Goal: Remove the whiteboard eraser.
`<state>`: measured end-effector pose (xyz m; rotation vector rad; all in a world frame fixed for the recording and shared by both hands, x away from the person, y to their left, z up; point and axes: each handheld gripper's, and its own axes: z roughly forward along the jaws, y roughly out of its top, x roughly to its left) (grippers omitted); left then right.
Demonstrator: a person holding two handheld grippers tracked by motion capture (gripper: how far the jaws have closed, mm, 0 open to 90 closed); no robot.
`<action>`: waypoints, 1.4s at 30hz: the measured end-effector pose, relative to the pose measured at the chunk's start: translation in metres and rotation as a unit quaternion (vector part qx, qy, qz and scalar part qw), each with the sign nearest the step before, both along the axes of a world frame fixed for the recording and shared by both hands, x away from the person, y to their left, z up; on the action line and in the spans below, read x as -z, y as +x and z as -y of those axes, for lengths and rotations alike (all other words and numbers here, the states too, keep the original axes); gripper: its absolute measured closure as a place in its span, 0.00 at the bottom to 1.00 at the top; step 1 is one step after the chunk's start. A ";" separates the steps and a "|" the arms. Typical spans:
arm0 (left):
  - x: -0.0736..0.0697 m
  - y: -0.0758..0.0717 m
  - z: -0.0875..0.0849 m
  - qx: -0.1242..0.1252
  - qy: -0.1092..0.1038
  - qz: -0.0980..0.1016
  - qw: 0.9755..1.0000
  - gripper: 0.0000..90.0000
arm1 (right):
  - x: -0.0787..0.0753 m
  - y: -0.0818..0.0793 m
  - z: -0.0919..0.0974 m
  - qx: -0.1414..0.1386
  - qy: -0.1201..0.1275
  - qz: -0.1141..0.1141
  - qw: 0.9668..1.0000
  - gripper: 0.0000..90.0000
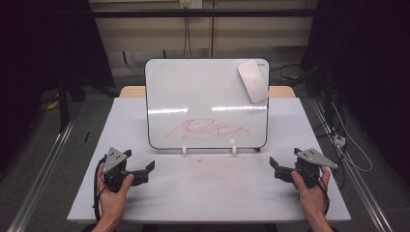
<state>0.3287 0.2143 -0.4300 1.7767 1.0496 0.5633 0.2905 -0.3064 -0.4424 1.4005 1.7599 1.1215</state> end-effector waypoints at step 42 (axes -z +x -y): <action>0.002 -0.001 0.003 0.009 0.013 -0.018 1.000 0.06 | -0.067 0.075 -0.040 -0.041 -0.050 0.007 0.998 0.10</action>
